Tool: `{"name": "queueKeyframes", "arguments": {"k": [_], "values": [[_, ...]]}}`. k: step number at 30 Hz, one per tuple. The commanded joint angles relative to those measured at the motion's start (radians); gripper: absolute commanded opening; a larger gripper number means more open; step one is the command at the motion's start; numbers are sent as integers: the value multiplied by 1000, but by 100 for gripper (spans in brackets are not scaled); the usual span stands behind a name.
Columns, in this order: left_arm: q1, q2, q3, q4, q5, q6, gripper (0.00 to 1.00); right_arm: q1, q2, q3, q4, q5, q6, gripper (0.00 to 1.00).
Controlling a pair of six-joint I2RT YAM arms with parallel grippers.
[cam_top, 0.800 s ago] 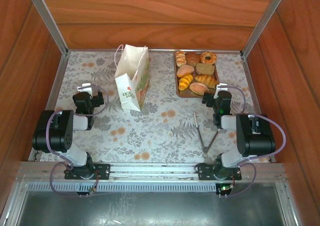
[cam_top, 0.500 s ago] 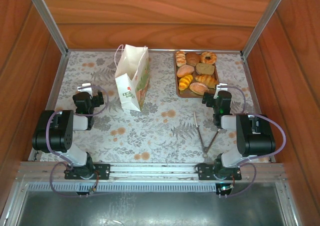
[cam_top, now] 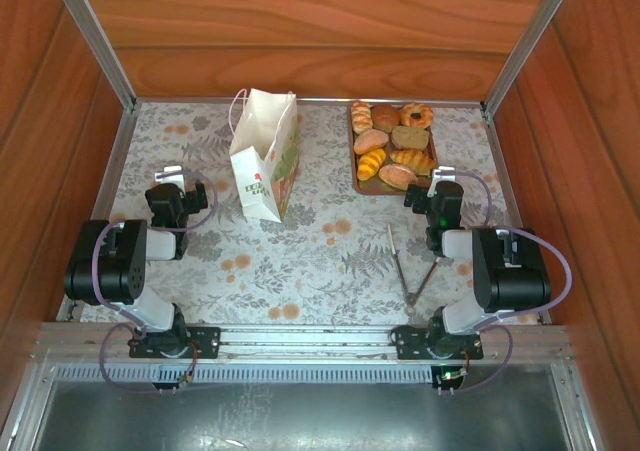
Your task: Place the fake bread into the paper bag
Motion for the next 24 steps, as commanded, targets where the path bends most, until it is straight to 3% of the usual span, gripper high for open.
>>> {"name": "queueKeyframes", "arguments": {"k": [1, 14, 18, 21, 24], "values": [[4, -1, 16, 22, 10, -3, 100, -5, -17, 11, 22, 8, 7, 100], [4, -17, 2, 23, 3, -10, 100, -6, -23, -5, 43, 16, 10, 100], [5, -138, -35, 16, -9, -3, 100, -6, -91, -65, 107, 40, 19, 100], [2, -277, -51, -58, -53, -18, 100, -5, -221, -34, -93, 34, 38, 100], [2, -433, -23, -174, -84, -171, 100, -6, -343, -3, -272, 8, 65, 100]]}}
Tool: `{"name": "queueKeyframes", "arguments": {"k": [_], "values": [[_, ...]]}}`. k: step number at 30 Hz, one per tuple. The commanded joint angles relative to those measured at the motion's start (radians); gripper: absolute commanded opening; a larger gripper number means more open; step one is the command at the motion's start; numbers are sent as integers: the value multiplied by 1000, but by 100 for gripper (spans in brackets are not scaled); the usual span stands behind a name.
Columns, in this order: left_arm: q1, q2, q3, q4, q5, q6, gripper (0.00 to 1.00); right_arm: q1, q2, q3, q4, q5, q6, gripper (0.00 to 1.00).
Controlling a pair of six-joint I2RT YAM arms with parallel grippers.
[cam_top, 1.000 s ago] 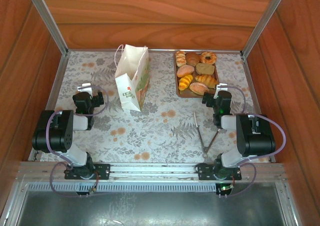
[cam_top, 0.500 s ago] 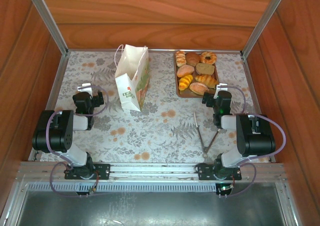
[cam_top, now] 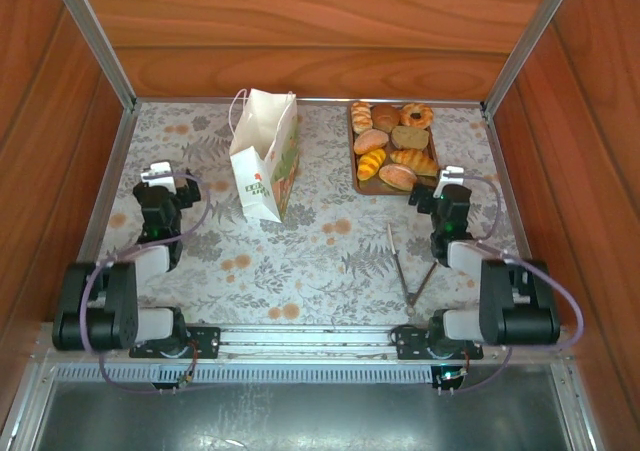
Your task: Place the fake bread into the paper bag
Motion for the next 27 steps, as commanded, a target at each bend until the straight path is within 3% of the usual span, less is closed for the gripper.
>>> {"name": "queueKeyframes", "arguments": {"k": [1, 4, 8, 12, 15, 18, 27], "values": [[2, -145, 58, -177, -30, -162, 100, -6, -133, 48, -227, -13, 64, 100], [3, -245, 201, -466, 23, -272, 100, -5, -262, 109, -473, -52, 129, 100], [-1, -296, 383, -726, 195, -378, 99, -5, -385, 251, -868, -182, 224, 100], [-79, -288, 559, -965, 259, -423, 97, -6, -443, 342, -1074, -342, 264, 100], [-231, -244, 693, -1169, 209, -363, 96, -5, -465, 381, -1152, -393, 276, 100], [-316, -198, 765, -1270, 219, -364, 96, -6, -467, 389, -1164, -410, 282, 100], [-341, 32, 971, -1350, 188, -295, 95, -4, -408, 400, -1146, -505, 310, 100]]}}
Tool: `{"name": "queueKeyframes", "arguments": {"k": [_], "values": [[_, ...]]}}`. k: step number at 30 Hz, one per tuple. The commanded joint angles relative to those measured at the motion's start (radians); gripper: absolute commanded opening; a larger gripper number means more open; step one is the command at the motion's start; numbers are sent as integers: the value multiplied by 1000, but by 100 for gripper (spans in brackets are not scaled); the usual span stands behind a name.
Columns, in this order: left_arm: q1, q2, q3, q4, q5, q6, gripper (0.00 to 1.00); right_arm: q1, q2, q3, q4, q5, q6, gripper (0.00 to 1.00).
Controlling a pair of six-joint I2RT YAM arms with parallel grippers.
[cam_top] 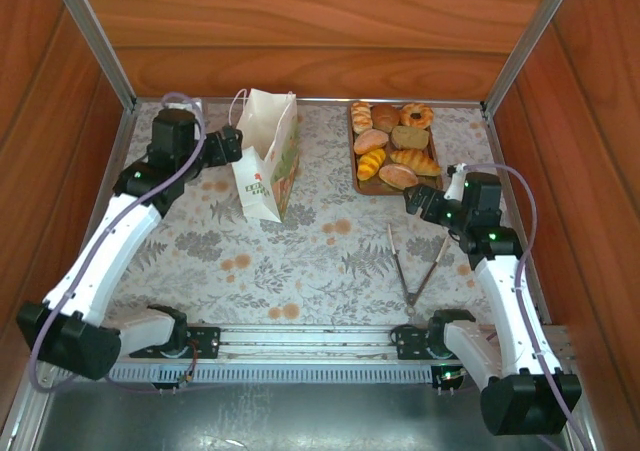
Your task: Place the fake bread into the paper bag
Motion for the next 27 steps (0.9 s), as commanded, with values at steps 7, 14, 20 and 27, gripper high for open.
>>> {"name": "queueKeyframes", "arguments": {"k": [7, 14, 20, 27], "values": [[11, 231, 209, -134, 41, 73, 85, -4, -15, 14, -50, -51, 20, 100], [20, 309, 276, -153, 49, 83, 59, -4, -23, 13, -66, -17, 5, 100], [20, 317, 290, -153, 50, 83, 26, -17, -2, 31, -74, -22, -41, 100], [21, 308, 290, -153, 70, 77, 0, -325, 154, 33, 58, -319, -11, 100]]}}
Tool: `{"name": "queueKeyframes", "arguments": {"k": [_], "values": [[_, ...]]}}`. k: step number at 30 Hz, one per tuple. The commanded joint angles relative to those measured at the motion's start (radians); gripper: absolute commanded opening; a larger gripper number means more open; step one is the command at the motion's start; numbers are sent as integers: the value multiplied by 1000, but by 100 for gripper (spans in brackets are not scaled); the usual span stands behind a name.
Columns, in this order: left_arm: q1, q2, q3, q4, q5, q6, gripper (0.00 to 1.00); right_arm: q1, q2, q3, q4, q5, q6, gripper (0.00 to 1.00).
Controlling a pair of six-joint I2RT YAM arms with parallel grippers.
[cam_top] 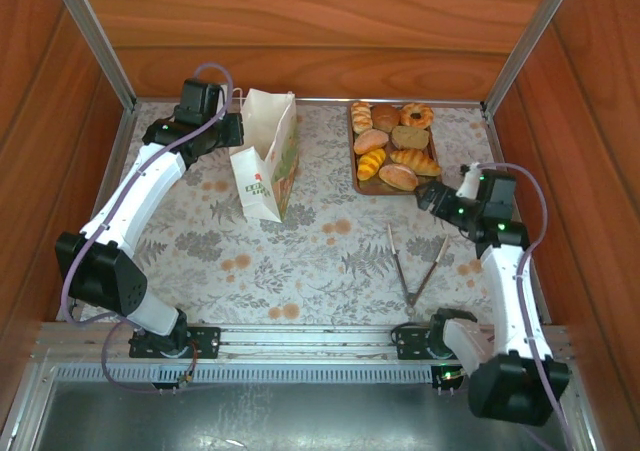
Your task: Place the fake bread into the paper bag
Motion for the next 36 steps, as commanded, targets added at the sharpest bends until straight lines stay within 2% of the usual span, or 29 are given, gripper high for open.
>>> {"name": "queueKeyframes", "arguments": {"k": [1, 4, 7, 14, 29, 36], "values": [[7, -7, 26, -17, 19, -6, 0, -149, 99, -5, 114, -202, 40, 99], [7, -16, 23, -16, 16, -17, 0, -260, 235, -25, 240, -286, 94, 92], [7, -21, 25, -16, 15, -23, 0, -333, 391, -20, 349, -361, 123, 79], [7, -23, 32, -14, 27, -27, 0, -353, 742, 120, 320, -449, 46, 57], [7, -16, 32, -6, 47, -41, 0, -305, 1009, 297, 326, -405, 34, 50], [7, -11, 28, -4, 44, -44, 0, -269, 1055, 381, 241, -371, -5, 48]]}}
